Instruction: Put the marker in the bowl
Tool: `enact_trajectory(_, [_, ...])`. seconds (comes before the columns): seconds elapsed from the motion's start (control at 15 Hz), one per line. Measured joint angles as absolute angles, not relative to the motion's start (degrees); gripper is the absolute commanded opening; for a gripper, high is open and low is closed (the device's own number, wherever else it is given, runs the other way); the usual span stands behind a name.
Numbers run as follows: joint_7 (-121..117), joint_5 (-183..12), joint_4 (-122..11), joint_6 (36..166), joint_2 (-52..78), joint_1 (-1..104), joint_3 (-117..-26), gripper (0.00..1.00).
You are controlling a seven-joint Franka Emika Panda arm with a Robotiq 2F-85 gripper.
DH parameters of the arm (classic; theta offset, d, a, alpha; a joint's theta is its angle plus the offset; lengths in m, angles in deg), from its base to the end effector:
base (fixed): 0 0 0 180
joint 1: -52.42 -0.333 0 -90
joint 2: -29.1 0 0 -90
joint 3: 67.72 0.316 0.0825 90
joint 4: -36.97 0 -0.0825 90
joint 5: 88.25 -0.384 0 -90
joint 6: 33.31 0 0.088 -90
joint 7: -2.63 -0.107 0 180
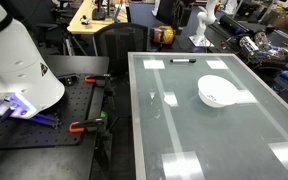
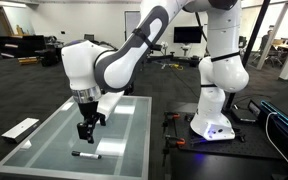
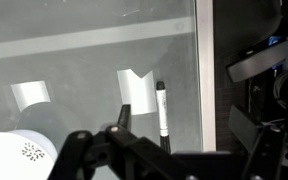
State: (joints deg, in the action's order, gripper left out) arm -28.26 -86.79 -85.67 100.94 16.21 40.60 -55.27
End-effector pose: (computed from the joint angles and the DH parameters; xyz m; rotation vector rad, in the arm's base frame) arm 0.5154 0.2304 0.3004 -3.1183 0.1600 0.0448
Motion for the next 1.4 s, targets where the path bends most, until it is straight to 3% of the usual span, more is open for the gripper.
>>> enact_trajectory(0.67, [-29.4, -85.3, -84.8, 103.8, 14.4, 38.7, -57.3, 1.0])
enact_trajectory(1.4, [-32.6, -80.2, -74.8, 112.5, -1.9, 34.5, -63.3, 1.0])
